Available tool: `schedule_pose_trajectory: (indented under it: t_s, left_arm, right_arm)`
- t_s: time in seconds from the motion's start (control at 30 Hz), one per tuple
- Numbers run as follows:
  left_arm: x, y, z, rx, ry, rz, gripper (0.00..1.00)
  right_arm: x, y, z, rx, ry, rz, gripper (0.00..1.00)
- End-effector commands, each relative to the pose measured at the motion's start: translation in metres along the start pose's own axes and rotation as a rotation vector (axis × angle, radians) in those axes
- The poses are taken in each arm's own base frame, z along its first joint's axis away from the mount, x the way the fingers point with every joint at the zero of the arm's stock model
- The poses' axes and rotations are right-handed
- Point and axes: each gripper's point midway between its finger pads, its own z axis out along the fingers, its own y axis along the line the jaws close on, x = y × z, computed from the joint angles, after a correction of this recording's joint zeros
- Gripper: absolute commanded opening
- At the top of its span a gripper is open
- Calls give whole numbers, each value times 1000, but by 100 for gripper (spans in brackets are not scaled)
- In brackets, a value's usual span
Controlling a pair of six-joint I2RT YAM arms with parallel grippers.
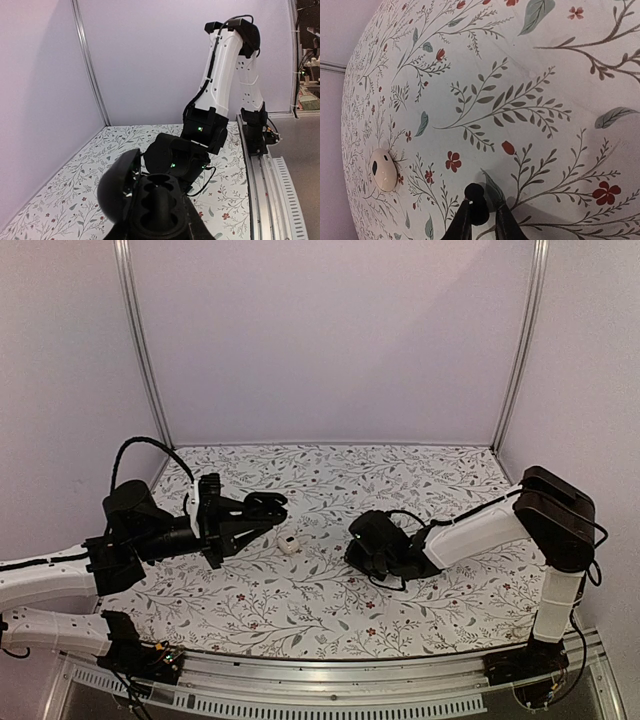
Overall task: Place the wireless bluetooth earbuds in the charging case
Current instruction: Place the right earbud at the center of the board, then turn over the right earbud at the center of the board.
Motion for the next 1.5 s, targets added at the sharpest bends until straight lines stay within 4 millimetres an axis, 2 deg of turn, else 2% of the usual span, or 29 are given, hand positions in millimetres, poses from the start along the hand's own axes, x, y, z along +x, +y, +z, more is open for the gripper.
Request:
schedule_pose_trajectory:
  t_s: [0.0,0.17,0.27,0.53,0.63,0.77,0.93,1.03,1.17,1.27,1.33,1.47]
  left_arm:
    - [-2,7,-3,-29,-14,13,0]
    - [1,6,-4,-27,-7,12,0]
    - [2,6,-4,-29,-6,13,0]
    - [1,7,-6,-33,-5,15,0]
    - [0,7,-7,-36,-7,16,0]
    - [0,6,-7,-35,-8,17,0]
    - [1,6,-6,-29,-7,21,0]
    - [2,6,-5,-30,-5,18,0]
    - [1,6,-5,-29,-5,19,0]
    - [2,6,-6,-30,-4,18,0]
    - [2,6,-6,-32,-5,19,0]
    - [1,6,-7,-34,-9,20,0]
  right_arm:
    - [17,-14,-1,23,55,26,19]
    - [22,-4,-13,-46,64,16,29]
    - [22,-1,-13,-65,62,-17,29]
    - [23,32,-3,-175,50,-142,28]
    - [16,37,-9,-187,24,-200,28]
    - [-2,20,-23,-140,-8,-218,31]
    - [-23,-5,-31,-99,-7,-218,38]
    - [-31,-10,-29,-86,-12,-231,47]
    - [-24,-8,-16,-110,52,-238,48]
    - [-16,0,-12,-150,89,-249,47]
    - [-15,-2,-9,-143,93,-252,45]
    - [-18,-14,-3,-75,78,-256,30]
